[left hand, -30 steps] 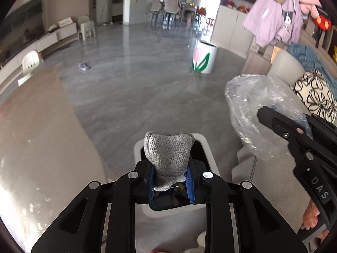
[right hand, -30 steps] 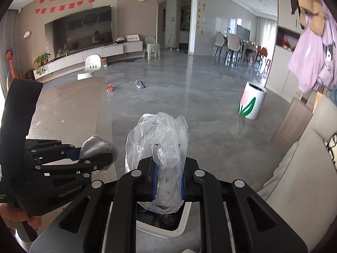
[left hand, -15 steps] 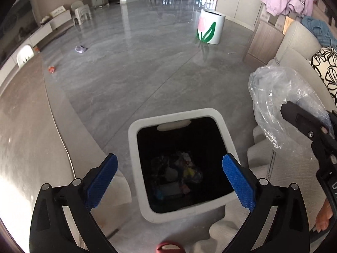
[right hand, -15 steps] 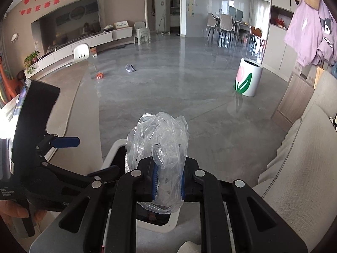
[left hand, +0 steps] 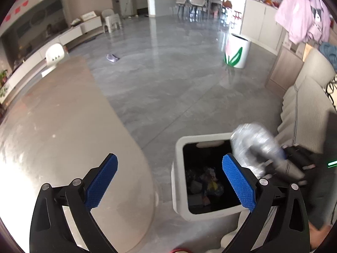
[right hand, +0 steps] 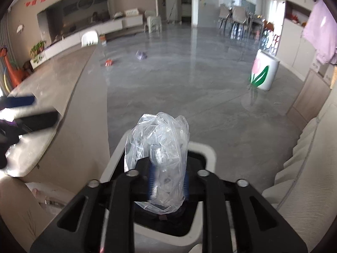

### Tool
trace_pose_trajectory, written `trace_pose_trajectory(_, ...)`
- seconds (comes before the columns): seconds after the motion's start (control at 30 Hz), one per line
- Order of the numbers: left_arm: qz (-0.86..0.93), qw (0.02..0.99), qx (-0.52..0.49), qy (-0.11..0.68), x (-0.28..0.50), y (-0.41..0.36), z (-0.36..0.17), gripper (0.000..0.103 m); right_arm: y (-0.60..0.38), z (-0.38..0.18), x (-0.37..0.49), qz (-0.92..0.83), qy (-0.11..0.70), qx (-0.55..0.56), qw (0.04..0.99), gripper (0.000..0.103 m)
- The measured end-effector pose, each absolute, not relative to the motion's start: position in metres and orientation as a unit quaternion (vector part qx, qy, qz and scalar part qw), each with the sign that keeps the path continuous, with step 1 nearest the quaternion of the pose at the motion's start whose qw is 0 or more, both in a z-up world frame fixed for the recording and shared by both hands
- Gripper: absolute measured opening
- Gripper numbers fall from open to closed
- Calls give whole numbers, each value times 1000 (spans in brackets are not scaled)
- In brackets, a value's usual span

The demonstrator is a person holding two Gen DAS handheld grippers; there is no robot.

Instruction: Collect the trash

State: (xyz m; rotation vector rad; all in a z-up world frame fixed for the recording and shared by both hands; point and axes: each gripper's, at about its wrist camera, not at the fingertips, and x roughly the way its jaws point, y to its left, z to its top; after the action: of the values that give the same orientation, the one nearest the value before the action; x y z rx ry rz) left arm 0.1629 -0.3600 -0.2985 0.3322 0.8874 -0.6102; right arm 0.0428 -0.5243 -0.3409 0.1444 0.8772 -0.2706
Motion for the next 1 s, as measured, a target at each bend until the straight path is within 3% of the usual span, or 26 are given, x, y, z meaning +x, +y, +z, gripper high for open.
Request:
trace_pose_trajectory(0.03,-288,847,151,420,164,-356,-296,98,-524,-361,53,-122,451,60,882,101)
trace_pose_trajectory(0.13,-282,852,140,419,164,-346,-291,98,-527,-415,72,-104,533,72,836,99)
trace_pose_trajectory(0.2,-279,855,140,415,163,-339,-287,98,-527,-417,68,-113,529,79,838,99)
trace_pose_trajectory(0.63,-256,884,83,381,160,-274,-245,98,-492,-281,42,-116,378,37,918,99)
trace_pose_trajectory(1.0,-198,922,42,330,146,-192,-196,98,-397,-186,63,-40,284,-13,958,99)
